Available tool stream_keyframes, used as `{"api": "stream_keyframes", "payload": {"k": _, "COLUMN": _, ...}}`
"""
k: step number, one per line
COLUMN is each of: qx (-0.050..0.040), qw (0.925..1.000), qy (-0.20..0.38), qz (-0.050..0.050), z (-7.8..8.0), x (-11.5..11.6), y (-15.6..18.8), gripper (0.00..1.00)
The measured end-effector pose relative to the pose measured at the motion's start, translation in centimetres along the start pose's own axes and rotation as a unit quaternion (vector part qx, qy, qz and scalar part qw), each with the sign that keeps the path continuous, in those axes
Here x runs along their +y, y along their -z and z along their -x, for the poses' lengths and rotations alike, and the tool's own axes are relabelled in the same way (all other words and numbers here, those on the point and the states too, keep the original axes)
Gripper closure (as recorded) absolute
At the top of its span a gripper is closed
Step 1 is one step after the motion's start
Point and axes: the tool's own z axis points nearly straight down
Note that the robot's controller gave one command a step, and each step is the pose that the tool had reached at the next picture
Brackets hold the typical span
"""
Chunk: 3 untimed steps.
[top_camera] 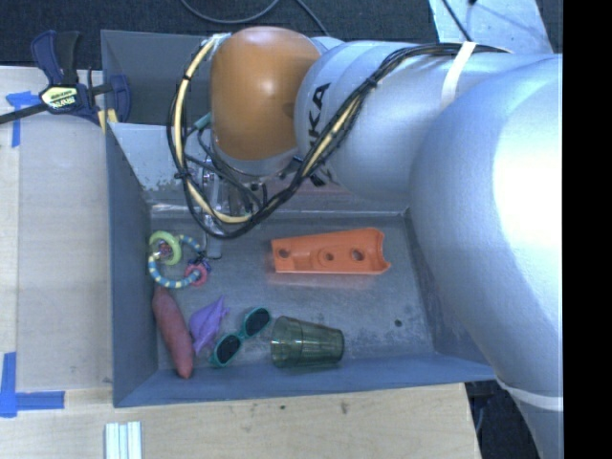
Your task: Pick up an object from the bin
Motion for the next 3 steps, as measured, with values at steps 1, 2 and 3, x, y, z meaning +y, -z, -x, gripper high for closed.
{"api": "stream_keyframes", "payload": {"k": 1, "qx": -0.0033, "qw": 1.0, "qy": -0.002, "qz": 0.001, "z": 0.1, "x": -0.1, "y": 0.5, "gripper": 0.0}}
{"api": "stream_keyframes", "payload": {"k": 2, "qx": -0.002, "qw": 0.9999, "qy": -0.011, "qz": 0.001, "z": 0.2, "x": 3.3, "y": -7.7, "gripper": 0.0}}
{"api": "stream_keyframes", "payload": {"k": 3, "qx": -0.0051, "qw": 0.9988, "qy": -0.048, "qz": 0.002, "z": 0.0, "x": 3.3, "y": -2.6, "gripper": 0.0}}
